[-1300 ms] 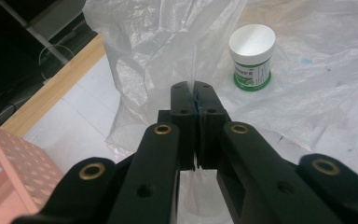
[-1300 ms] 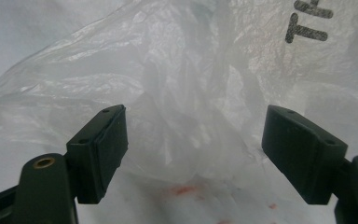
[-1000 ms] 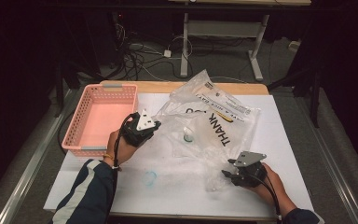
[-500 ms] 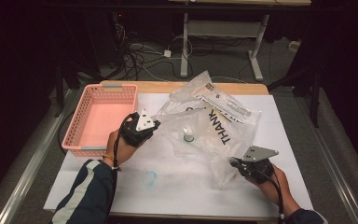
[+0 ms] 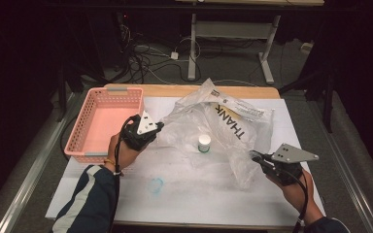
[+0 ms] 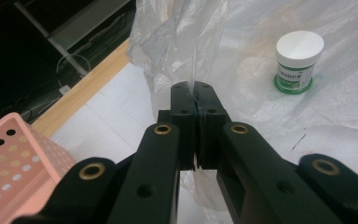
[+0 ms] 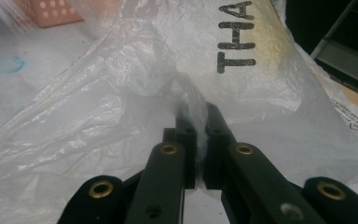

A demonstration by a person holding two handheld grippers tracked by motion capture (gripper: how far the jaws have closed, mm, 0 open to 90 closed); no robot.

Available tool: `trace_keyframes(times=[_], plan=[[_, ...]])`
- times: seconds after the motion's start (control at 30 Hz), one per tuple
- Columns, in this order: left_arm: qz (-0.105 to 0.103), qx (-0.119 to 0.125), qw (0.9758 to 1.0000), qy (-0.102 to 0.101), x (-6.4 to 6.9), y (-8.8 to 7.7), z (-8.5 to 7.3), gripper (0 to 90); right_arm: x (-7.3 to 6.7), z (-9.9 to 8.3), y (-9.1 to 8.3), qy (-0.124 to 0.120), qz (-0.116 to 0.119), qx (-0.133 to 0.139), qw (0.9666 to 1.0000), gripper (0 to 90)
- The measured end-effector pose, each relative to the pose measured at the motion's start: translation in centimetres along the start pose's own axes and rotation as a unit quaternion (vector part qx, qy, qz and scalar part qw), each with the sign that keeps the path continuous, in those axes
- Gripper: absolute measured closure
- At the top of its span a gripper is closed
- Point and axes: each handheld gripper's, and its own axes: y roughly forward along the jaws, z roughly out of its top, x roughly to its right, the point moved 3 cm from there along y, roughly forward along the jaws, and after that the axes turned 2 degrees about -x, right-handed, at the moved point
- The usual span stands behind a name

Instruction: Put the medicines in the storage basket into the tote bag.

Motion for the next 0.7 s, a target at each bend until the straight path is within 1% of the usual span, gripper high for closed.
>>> trace_keyframes(times=[0.1,0.17,0.23,0.3,0.47,0.6,0.7], plan=[[-0.003,0.008,1.0000,-0.004,0.1,-0.3,0.0,85.9,0.0,0.3,-0.6,0.000,-0.004,0.013,0.9999,88.9],[0.000,0.007,1.0000,-0.003,0.1,-0.6,0.0,85.9,0.0,0.5,-1.0,0.002,-0.003,0.022,0.9998,88.9],[0.000,0.006,1.0000,-0.007,0.1,-1.0,-0.1,85.9,0.0,0.7,-1.2,0.001,-0.008,0.030,0.9995,89.0],[0.004,0.010,0.9999,-0.008,0.0,-1.6,-0.4,85.9,0.0,0.9,-1.4,0.006,-0.015,0.040,0.9991,89.0],[0.005,0.020,0.9996,-0.021,-0.3,-2.8,-1.0,85.9,-0.2,1.4,-1.5,0.001,-0.014,0.046,0.9988,89.0],[0.005,0.028,0.9995,-0.017,-0.2,-3.4,-1.0,85.9,-0.3,2.0,-1.6,-0.005,-0.013,0.055,0.9984,89.1],[0.006,0.035,0.9993,-0.011,0.0,-3.9,-0.7,86.0,-0.2,2.6,-2.0,-0.010,-0.019,0.065,0.9977,89.2]])
